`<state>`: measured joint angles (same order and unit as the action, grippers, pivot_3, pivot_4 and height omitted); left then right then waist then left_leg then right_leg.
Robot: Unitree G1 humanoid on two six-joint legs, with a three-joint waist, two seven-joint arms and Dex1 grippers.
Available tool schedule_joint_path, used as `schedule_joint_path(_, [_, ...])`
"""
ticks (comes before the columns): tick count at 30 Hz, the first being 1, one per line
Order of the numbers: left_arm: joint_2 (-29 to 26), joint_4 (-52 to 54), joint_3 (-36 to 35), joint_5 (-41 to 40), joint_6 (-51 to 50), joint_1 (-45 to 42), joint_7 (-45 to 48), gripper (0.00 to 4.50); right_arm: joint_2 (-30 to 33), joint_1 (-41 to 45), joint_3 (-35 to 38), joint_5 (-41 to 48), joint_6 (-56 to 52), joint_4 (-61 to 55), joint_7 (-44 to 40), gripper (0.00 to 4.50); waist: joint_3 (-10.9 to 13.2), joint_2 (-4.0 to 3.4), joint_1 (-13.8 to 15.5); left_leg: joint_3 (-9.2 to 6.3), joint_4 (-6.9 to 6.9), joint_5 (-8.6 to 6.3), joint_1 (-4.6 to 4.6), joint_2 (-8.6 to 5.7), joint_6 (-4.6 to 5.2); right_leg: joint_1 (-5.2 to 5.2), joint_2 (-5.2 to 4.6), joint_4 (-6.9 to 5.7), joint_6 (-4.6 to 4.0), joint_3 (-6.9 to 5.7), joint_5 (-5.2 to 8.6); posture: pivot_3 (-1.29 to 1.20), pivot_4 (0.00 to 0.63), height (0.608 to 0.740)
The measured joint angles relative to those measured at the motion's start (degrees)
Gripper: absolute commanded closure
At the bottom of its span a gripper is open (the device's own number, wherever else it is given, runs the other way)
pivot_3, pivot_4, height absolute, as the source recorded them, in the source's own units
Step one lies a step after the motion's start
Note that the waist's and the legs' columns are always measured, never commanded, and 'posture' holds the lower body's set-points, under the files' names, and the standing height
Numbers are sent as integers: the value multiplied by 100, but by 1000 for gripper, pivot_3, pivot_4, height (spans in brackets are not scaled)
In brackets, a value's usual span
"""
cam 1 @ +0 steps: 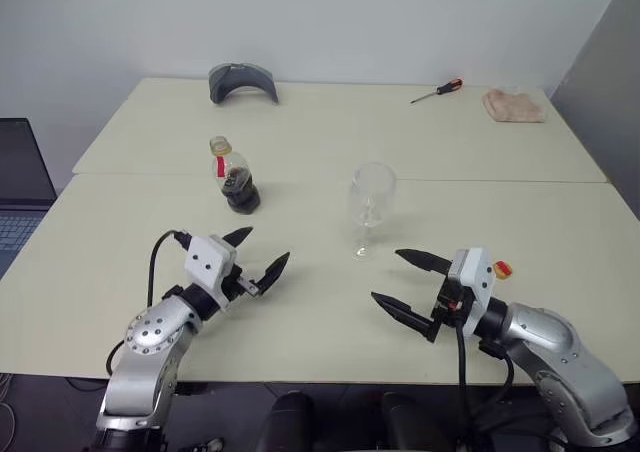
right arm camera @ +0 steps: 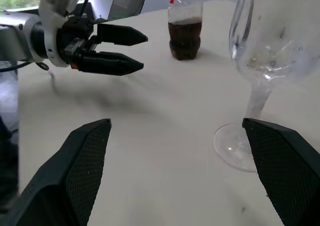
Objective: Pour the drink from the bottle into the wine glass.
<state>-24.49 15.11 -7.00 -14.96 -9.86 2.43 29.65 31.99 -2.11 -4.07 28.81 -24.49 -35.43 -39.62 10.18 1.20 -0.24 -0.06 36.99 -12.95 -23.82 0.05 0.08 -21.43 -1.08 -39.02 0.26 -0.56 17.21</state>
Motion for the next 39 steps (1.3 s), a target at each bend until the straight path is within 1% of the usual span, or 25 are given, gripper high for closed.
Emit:
schedule_joint_path(2, [156, -76, -128, 143, 11, -65, -397, 0, 81, 103, 42, 165, -6, -201, -100, 24, -2, 3, 21, 1, 1, 0, 0, -1, 0, 2, 0, 2, 1, 0, 1, 0, 150, 740])
schedule_joint_path(4, [179, -288, -197, 270, 8, -208, -636, 0, 148, 127, 43, 216, -8, -362, -196, 24, -6, 10, 27, 0, 0, 0, 0, -1, 0, 2, 0, 3, 2, -3, 1, 0, 150, 740])
schedule_joint_path(8, [178, -871, -222, 498, -79, -781, -915, 0, 63, 220, -5, 90, 75, -362, -149, 24, -9, 17, 30, 0, 2, 0, -1, -4, 0, 2, 0, 2, 2, -3, 0, 0, 150, 740])
schedule_joint_path(14, [178, -1408, -207, 623, -72, -1361, -1015, 0, 6, 267, -117, -548, 565, -27, -79, 24, -11, 21, 29, 2, 0, 0, -1, -5, 0, 1, 0, 2, 2, -1, 0, 0, 150, 740])
schedule_joint_path(16, [188, -1738, -162, 672, -50, -1630, -1021, 0, -2, 214, -237, -818, 785, 152, -79, 24, -11, 21, 28, 0, 1, 0, -1, -5, 0, 1, 0, -1, 2, -3, 0, 0, 150, 740])
schedule_joint_path(21, [275, -2182, 2, 765, -74, -2118, -1042, 0, -102, 179, -430, -968, 861, 180, -70, 24, -11, 21, 28, 1, 2, 0, -1, -6, -1, 1, -1, 0, 2, -1, -1, 0, 150, 740])
schedule_joint_path(30, [340, -2487, 16, 914, -71, -2352, -1283, 0, -102, 337, -445, -970, 781, 180, -35, 24, -12, 23, 25, 0, 2, 1, -2, -6, -1, 1, -1, -1, 2, -1, -1, 0, 150, 740])
schedule_joint_path(39, [343, -2244, -32, 905, -89, -2251, -1452, 0, -110, 339, -448, -966, 714, 180, -32, 24, -12, 23, 26, -1, 2, 1, -1, -6, -1, 1, -1, -3, 1, -2, -1, 0, 150, 740])
